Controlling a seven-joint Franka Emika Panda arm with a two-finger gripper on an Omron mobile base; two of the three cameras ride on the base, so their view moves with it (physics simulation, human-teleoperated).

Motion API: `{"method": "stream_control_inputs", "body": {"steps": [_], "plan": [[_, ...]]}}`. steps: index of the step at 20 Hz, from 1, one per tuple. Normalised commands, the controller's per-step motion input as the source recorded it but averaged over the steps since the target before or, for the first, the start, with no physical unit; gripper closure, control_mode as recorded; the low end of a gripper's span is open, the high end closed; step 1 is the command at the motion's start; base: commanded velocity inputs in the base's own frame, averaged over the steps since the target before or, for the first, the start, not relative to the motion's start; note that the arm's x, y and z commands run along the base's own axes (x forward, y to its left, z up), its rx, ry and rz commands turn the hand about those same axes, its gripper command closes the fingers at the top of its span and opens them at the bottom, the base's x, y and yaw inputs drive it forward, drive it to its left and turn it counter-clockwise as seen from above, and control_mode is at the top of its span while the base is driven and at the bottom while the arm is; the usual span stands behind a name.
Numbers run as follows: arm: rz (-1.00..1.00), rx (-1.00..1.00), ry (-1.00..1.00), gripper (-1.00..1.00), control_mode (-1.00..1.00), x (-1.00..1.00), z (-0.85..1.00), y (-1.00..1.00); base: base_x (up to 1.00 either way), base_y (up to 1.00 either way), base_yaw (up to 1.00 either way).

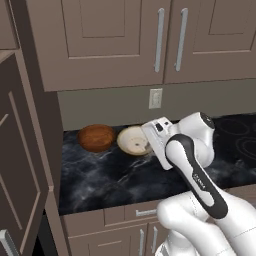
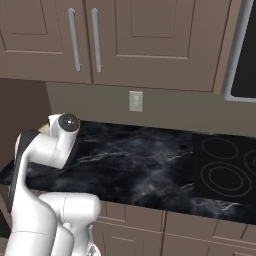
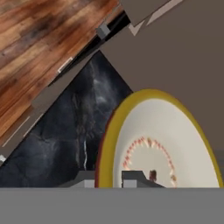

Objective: Pick up the bowls on the counter and stack them on top of one another in the open cabinet. Place the smaller bowl on top of the larger bowl.

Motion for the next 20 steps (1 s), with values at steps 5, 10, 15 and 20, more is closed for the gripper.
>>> {"method": "stream_control_inputs", "body": {"steps": [5, 10, 15, 20], "plan": [[0.0, 0.01, 0.0, 1.0, -1.0, 0.47, 0.15, 0.0, 0.0, 0.0, 0.0], [0.0, 0.02, 0.0, 1.0, -1.0, 0.58, 0.15, 0.1, 0.0, 0.0, 0.0], [0.02, 0.0, -0.02, 1.0, -1.0, 0.32, 0.05, 0.26, 0.0, 0.0, 0.0], [0.03, 0.0, -0.05, 1.0, -1.0, 0.19, 0.0, 0.32, 0.0, 0.0, 0.0]]}}
